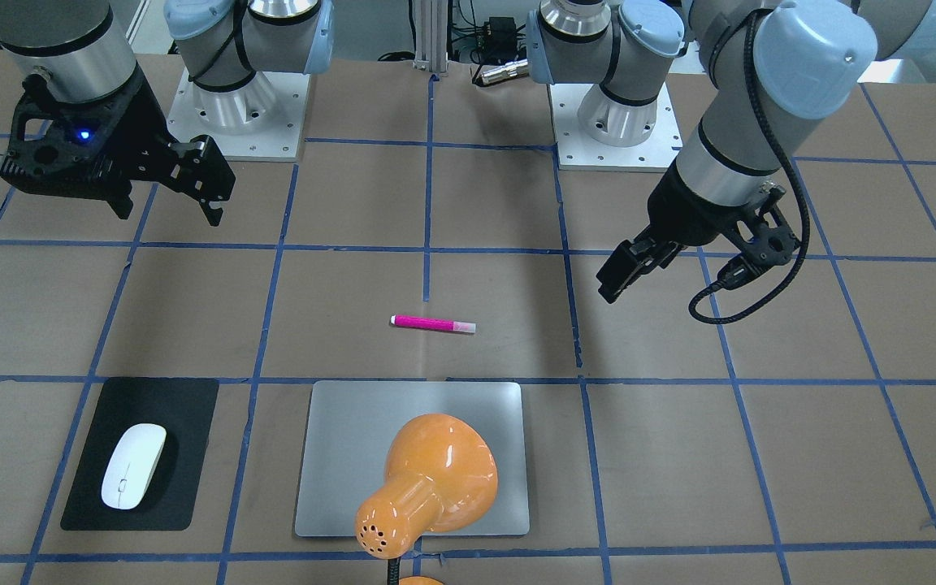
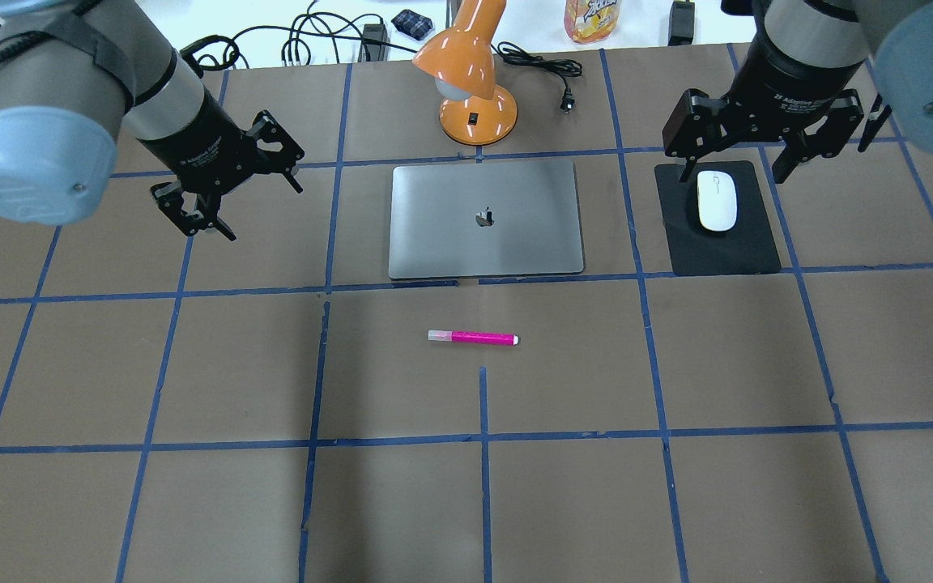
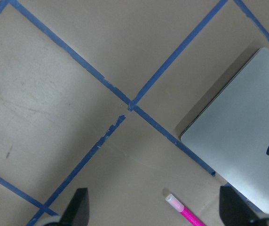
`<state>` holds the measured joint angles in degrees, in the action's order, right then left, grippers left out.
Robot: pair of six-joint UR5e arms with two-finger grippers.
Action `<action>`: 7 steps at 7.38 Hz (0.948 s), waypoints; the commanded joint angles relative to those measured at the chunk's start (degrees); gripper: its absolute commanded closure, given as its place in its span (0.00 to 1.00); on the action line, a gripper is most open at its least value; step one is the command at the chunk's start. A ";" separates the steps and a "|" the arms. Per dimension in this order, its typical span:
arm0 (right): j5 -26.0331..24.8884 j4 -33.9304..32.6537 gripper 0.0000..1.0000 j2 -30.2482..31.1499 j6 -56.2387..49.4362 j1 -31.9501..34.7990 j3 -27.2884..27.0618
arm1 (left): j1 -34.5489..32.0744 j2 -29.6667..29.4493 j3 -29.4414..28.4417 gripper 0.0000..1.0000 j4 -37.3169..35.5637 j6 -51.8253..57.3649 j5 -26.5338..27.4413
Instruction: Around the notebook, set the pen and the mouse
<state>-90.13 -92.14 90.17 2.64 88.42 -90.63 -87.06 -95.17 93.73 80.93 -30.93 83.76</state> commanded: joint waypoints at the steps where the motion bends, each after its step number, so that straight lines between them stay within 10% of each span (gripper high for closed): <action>1: -0.05 0.11 0.00 0.01 -0.09 0.00 -0.16 | -0.47 -1.33 -5.22 0.02 5.72 10.92 0.96; 7: 0.04 0.11 0.00 0.18 0.00 0.09 -0.51 | -4.35 0.77 -6.01 0.00 7.75 36.95 9.05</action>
<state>-90.03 -92.08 90.21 2.64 88.47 -90.91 -91.61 -94.83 88.03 87.98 0.32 92.46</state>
